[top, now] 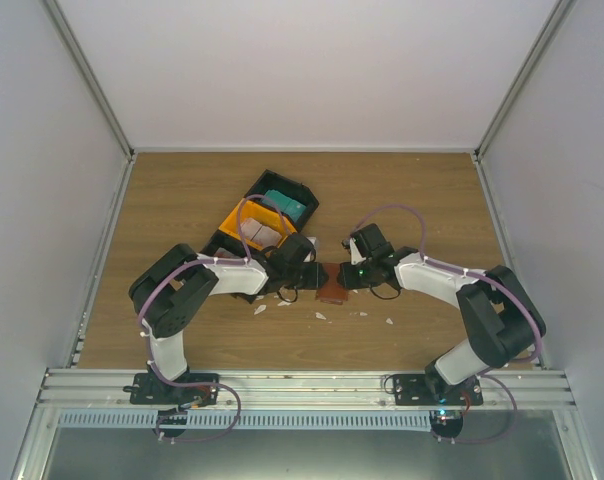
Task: Put the credit cards into the card holder
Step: Close the card holder at the center of the board.
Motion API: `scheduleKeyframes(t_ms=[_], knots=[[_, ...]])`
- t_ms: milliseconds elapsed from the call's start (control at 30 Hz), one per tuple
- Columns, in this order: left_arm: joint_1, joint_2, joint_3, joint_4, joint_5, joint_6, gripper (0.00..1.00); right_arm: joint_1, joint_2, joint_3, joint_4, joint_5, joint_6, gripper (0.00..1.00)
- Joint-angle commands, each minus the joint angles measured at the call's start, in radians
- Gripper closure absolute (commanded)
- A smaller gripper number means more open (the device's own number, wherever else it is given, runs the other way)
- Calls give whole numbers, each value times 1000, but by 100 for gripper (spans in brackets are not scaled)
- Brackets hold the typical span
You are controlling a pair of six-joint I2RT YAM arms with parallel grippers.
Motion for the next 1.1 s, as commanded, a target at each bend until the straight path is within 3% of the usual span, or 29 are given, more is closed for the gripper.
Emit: scheduleKeyframes(t_ms=[0, 100, 400, 667, 900, 1067], knots=[[-16, 67, -30, -118, -12, 8, 68, 3, -17, 18, -17, 36, 2, 72], [-16, 67, -30, -116, -12, 6, 68, 20, -18, 28, -30, 66, 0, 64], [-16, 44, -46, -86, 24, -19, 68, 134, 52, 119, -167, 325, 34, 61], [-10, -51, -134, -21, 0, -96, 67, 211, 109, 199, -261, 449, 66, 58], [4, -117, -217, 37, 13, -139, 66, 239, 154, 229, -301, 489, 108, 66], [7, -125, -225, 44, 22, -133, 66, 256, 167, 262, -337, 528, 132, 82]])
